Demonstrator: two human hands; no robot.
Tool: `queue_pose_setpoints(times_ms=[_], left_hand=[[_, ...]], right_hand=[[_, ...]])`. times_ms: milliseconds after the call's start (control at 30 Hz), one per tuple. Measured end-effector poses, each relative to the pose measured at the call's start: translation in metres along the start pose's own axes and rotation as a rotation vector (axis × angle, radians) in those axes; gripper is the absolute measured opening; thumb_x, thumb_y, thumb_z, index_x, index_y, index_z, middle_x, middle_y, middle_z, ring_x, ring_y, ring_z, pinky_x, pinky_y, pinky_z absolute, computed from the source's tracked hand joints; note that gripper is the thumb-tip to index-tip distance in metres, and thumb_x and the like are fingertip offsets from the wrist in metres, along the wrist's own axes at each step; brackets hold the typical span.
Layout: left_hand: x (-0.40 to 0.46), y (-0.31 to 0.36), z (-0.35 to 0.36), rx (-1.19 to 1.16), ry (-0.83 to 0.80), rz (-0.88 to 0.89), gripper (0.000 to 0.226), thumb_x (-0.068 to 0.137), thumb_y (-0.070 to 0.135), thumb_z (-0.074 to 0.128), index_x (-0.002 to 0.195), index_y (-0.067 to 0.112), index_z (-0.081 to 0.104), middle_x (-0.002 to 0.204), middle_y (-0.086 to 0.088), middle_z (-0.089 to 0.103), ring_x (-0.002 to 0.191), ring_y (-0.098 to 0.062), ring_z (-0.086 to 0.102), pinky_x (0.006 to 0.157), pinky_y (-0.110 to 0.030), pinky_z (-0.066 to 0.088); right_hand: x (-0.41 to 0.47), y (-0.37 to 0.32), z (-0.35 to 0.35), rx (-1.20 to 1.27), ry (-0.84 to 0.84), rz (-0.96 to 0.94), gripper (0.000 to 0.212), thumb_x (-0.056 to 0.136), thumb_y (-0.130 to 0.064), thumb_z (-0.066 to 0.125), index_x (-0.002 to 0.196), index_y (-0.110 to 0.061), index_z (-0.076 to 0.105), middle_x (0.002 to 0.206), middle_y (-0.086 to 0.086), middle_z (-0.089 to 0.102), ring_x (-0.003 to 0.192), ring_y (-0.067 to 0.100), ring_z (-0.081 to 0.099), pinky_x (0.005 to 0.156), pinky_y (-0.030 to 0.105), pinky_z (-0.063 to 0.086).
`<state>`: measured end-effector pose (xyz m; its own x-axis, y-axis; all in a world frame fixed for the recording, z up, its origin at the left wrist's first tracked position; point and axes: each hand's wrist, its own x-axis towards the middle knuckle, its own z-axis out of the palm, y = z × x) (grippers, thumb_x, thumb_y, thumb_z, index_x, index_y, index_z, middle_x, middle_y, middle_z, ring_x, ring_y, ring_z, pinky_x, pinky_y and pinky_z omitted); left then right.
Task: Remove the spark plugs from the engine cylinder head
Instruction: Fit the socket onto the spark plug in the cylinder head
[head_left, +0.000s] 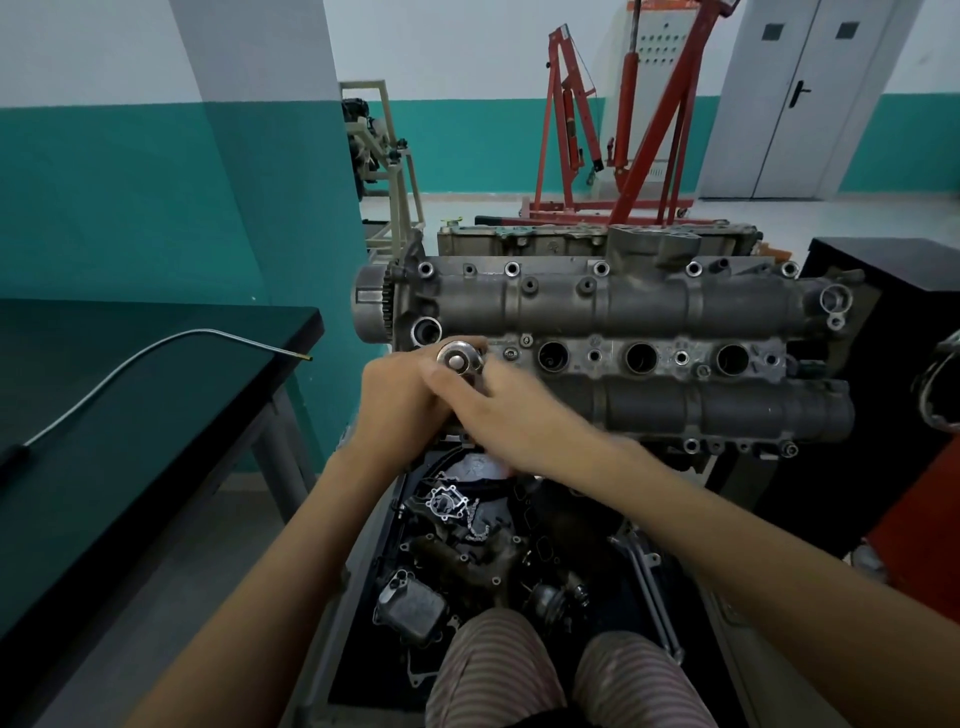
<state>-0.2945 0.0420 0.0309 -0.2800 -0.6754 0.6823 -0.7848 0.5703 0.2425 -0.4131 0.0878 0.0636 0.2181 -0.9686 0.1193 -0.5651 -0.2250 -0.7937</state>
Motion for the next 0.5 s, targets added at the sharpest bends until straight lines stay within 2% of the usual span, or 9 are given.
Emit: queue_pose_setpoints(times_ms=[67, 133, 167, 233, 300, 367, 400, 433, 500], left_hand=[[0.001, 0.005, -0.001, 0.077, 0.063, 0.048, 0.04, 0.079, 0.03, 0.04, 0.101, 0.02, 0.072, 0.054, 0.005, 0.062, 0.045, -0.006, 0.043, 0.044, -0.01, 0.016], [0.002, 0.006, -0.002, 0.129, 0.066, 0.088, 0.033, 0.077, 0.025, 0.041, 0.077, 0.01, 0.07, 0.042, 0.002, 0.051, 0.035, -0.01, 0.034, 0.047, -0.008, 0.009], [0.003, 0.004, -0.002, 0.124, 0.067, 0.098, 0.028, 0.075, 0.022, 0.041, 0.064, 0.008, 0.063, 0.039, 0.0, 0.048, 0.031, -0.014, 0.035, 0.047, -0.008, 0.008], [0.002, 0.001, -0.001, 0.097, 0.047, 0.081, 0.028, 0.073, 0.021, 0.041, 0.059, 0.007, 0.06, 0.04, -0.003, 0.05, 0.031, -0.02, 0.045, 0.042, -0.011, 0.017], [0.001, -0.002, 0.003, 0.085, 0.004, 0.045, 0.03, 0.075, 0.023, 0.043, 0.068, 0.007, 0.066, 0.044, -0.004, 0.053, 0.037, -0.024, 0.052, 0.041, -0.022, 0.032], [0.0, -0.005, 0.005, 0.104, -0.024, 0.015, 0.033, 0.075, 0.026, 0.039, 0.07, 0.008, 0.066, 0.045, -0.003, 0.05, 0.041, -0.026, 0.052, 0.043, -0.025, 0.031], [0.0, -0.004, 0.004, 0.108, -0.031, 0.014, 0.037, 0.075, 0.028, 0.035, 0.071, 0.008, 0.066, 0.045, -0.002, 0.05, 0.042, -0.026, 0.053, 0.044, -0.026, 0.031], [0.0, -0.002, 0.002, 0.106, -0.028, 0.029, 0.038, 0.075, 0.028, 0.035, 0.072, 0.009, 0.067, 0.046, -0.002, 0.052, 0.043, -0.025, 0.054, 0.045, -0.024, 0.03], [0.0, -0.001, 0.001, 0.112, 0.023, 0.083, 0.036, 0.075, 0.026, 0.039, 0.081, 0.012, 0.071, 0.046, 0.0, 0.056, 0.039, -0.02, 0.054, 0.044, -0.017, 0.025]], right_hand=[[0.001, 0.001, -0.011, -0.486, 0.182, -0.15, 0.051, 0.086, -0.067, 0.031, 0.07, -0.021, 0.047, 0.066, -0.004, 0.053, 0.058, 0.013, 0.05, 0.05, 0.027, 0.034], [0.003, 0.0, -0.013, -0.587, 0.258, -0.181, 0.049, 0.084, -0.07, 0.027, 0.062, -0.027, 0.036, 0.061, -0.009, 0.046, 0.053, 0.007, 0.04, 0.046, 0.025, 0.025], [0.003, 0.0, -0.011, -0.52, 0.248, -0.154, 0.047, 0.085, -0.069, 0.029, 0.062, -0.028, 0.034, 0.059, -0.011, 0.043, 0.052, 0.004, 0.037, 0.046, 0.025, 0.024], [0.002, -0.002, -0.005, -0.071, 0.09, -0.021, 0.042, 0.089, -0.062, 0.034, 0.066, -0.027, 0.041, 0.057, -0.01, 0.043, 0.049, 0.006, 0.039, 0.047, 0.025, 0.03], [-0.001, -0.01, -0.006, 0.52, -0.2, 0.242, 0.044, 0.091, -0.056, 0.036, 0.072, -0.018, 0.046, 0.061, -0.002, 0.046, 0.051, 0.01, 0.044, 0.049, 0.024, 0.04], [-0.001, -0.011, -0.008, 0.816, -0.353, 0.376, 0.046, 0.092, -0.054, 0.036, 0.076, -0.011, 0.046, 0.067, 0.005, 0.049, 0.057, 0.016, 0.051, 0.059, 0.027, 0.049], [-0.001, -0.011, -0.007, 0.819, -0.351, 0.39, 0.048, 0.092, -0.055, 0.036, 0.078, -0.01, 0.046, 0.068, 0.006, 0.05, 0.058, 0.017, 0.053, 0.062, 0.029, 0.051], [-0.001, -0.012, -0.006, 0.71, -0.297, 0.364, 0.05, 0.091, -0.057, 0.035, 0.077, -0.01, 0.046, 0.066, 0.006, 0.05, 0.055, 0.016, 0.053, 0.059, 0.029, 0.051], [-0.001, -0.013, -0.005, 0.193, -0.069, 0.161, 0.056, 0.089, -0.062, 0.032, 0.067, -0.013, 0.046, 0.058, 0.0, 0.049, 0.046, 0.011, 0.048, 0.049, 0.025, 0.043]])
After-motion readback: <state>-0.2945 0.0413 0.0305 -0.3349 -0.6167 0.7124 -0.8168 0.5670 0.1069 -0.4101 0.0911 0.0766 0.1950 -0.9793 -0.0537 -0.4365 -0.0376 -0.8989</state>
